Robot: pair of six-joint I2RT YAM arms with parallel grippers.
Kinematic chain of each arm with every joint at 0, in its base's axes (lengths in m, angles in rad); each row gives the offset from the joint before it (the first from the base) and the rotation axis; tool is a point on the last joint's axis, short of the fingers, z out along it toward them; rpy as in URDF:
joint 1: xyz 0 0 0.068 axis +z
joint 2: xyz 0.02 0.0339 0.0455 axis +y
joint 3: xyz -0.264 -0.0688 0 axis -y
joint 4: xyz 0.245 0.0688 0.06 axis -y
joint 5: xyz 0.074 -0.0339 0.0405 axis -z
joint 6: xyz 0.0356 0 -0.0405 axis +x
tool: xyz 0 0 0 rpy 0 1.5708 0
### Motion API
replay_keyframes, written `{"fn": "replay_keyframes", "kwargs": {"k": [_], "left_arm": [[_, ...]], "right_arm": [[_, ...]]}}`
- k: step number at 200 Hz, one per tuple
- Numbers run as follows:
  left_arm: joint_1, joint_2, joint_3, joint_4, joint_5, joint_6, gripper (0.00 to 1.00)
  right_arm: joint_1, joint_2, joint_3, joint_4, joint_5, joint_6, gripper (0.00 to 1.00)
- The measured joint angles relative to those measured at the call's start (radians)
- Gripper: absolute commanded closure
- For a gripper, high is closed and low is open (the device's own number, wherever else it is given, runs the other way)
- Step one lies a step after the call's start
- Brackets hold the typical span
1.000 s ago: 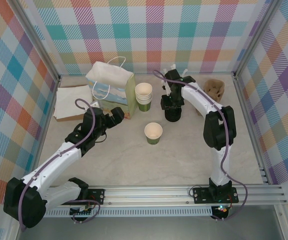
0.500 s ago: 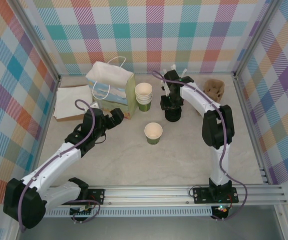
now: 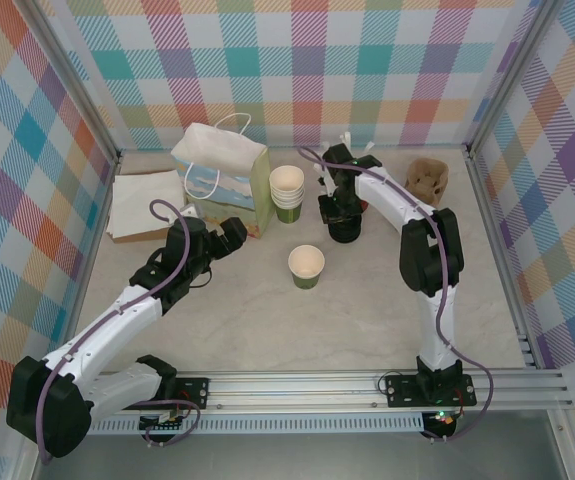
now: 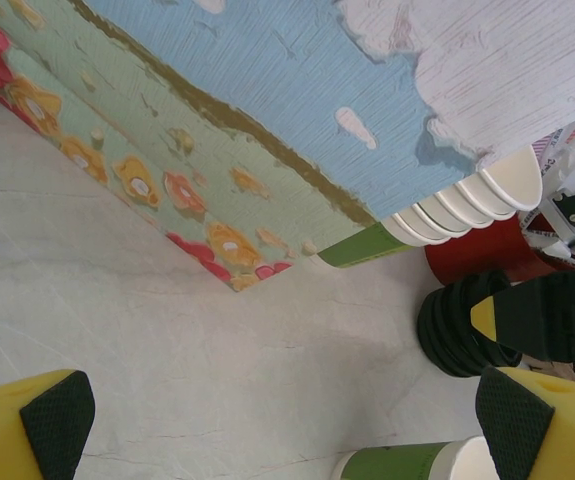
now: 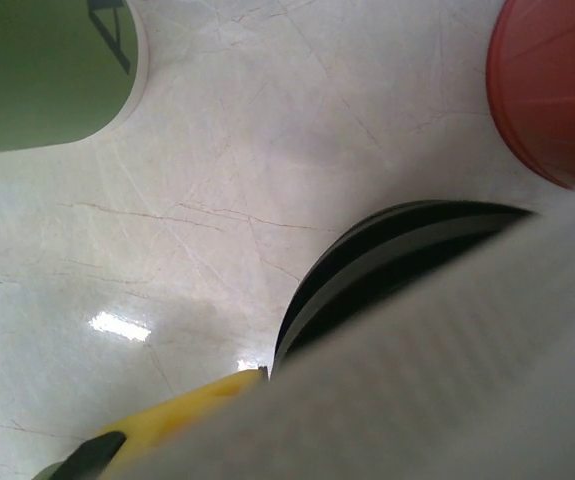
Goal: Pack the takeout coffee
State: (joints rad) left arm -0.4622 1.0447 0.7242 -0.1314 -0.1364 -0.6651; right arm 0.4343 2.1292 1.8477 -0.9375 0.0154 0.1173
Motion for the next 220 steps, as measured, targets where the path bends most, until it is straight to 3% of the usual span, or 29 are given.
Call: {"fn": "replay_keyframes", "kwargs": {"k": [57,110,163,220], "left_arm": [[0.0,-0.003,0.0,-0.001,-0.001,0.0,0.0],[0.0,-0.03,0.0,0.007,0.018,0.013,0.0],[0.0,-0.048,0.0,0.123,0.132,0.13,0.0],[0.0,-0.047,-0.01,0.41,0.354,0.388,0.0]], "right_arm": [[0.0,-0.013,-0.003,-0.003,-0.008,0.002,0.91],[-0.017,-0.143,-0.034,-0.004,-0.089,0.029,0.91],[-0.055,-0.31,-0.117,0.037,-0.257,0.083,0.91],[-0.106,-0.512,-0.216,0.151,-0.587,0.131,0.9]]}}
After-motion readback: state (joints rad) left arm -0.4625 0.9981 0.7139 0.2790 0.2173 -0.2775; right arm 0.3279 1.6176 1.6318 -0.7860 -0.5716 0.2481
